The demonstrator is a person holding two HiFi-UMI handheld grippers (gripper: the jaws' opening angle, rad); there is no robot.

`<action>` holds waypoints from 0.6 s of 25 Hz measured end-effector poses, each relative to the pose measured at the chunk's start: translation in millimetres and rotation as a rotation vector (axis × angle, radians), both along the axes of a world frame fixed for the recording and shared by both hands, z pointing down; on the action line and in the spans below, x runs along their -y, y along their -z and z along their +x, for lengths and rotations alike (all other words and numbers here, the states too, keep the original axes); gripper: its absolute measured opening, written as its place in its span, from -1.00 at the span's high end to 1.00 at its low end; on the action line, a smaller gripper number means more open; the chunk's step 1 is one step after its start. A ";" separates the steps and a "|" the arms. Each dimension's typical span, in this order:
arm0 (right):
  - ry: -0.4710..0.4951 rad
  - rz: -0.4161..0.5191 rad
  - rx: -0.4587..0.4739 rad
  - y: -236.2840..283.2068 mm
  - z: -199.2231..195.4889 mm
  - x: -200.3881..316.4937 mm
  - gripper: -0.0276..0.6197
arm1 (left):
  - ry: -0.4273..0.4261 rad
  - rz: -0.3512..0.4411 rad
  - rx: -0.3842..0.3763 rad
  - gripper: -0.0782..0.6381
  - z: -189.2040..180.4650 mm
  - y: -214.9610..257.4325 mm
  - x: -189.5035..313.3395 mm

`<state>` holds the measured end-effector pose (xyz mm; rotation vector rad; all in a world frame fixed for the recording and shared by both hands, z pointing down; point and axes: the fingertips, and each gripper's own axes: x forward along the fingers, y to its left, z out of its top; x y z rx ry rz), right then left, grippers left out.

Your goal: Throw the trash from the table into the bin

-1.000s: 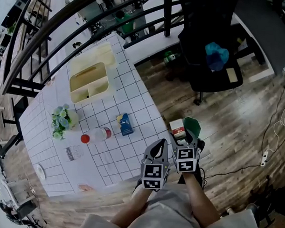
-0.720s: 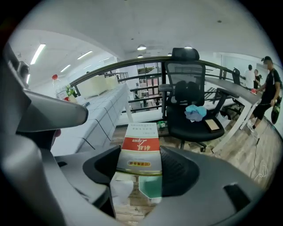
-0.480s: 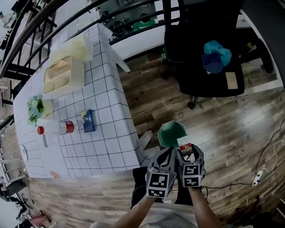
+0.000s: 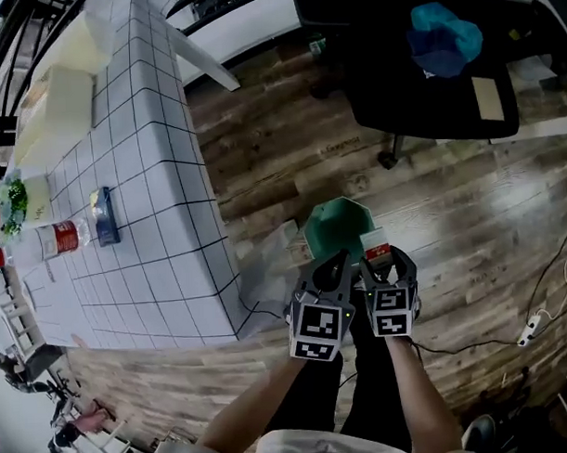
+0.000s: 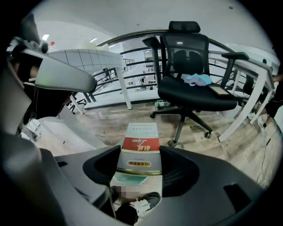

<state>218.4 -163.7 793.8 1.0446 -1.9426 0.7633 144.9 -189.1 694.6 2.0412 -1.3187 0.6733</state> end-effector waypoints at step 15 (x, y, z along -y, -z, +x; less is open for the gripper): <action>0.051 -0.060 0.033 -169.6 -56.9 -11.9 -0.02 | 0.009 -0.015 0.004 0.71 -29.5 -156.2 -22.3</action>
